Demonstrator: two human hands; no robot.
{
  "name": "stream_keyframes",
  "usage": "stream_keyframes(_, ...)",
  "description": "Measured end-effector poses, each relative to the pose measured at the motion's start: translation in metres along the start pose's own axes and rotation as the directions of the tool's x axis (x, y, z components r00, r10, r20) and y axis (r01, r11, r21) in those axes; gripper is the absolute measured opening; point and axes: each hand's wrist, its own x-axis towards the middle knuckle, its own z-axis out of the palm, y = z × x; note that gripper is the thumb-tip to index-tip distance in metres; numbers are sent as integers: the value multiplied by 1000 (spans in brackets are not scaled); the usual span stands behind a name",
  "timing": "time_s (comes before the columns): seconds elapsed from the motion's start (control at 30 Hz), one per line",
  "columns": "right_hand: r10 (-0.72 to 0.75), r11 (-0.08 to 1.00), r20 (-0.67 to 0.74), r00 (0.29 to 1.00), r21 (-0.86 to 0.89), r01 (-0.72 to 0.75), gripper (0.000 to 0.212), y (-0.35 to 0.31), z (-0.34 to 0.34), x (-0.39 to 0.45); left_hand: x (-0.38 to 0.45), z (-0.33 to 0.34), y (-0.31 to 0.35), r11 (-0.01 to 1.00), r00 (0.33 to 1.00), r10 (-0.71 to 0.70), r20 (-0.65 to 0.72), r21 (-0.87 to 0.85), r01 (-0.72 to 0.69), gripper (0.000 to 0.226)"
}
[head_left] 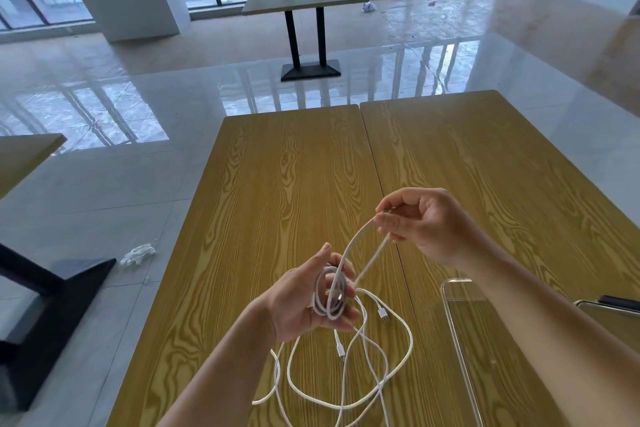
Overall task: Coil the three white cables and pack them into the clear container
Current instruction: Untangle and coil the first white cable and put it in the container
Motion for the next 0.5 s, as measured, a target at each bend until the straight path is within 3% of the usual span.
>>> stream_keyframes(0.13, -20, 991, -99, 995, -135, 7, 14, 11, -1, 2, 0, 9, -2, 998, 995, 18, 103, -54, -12, 42)
stream_keyframes(0.37, -17, 973, -221, 975, -229, -35, 17, 32, 3, 1, 6, 19, -5, 976, 993, 105, 48, -197, -94, 53)
stream_keyframes(0.5, -8, 940, -201, 980, -335, -61, 18, 37, 4, -4, 1, 24, 1, 978, 981, 193, -31, -71, -195, 26)
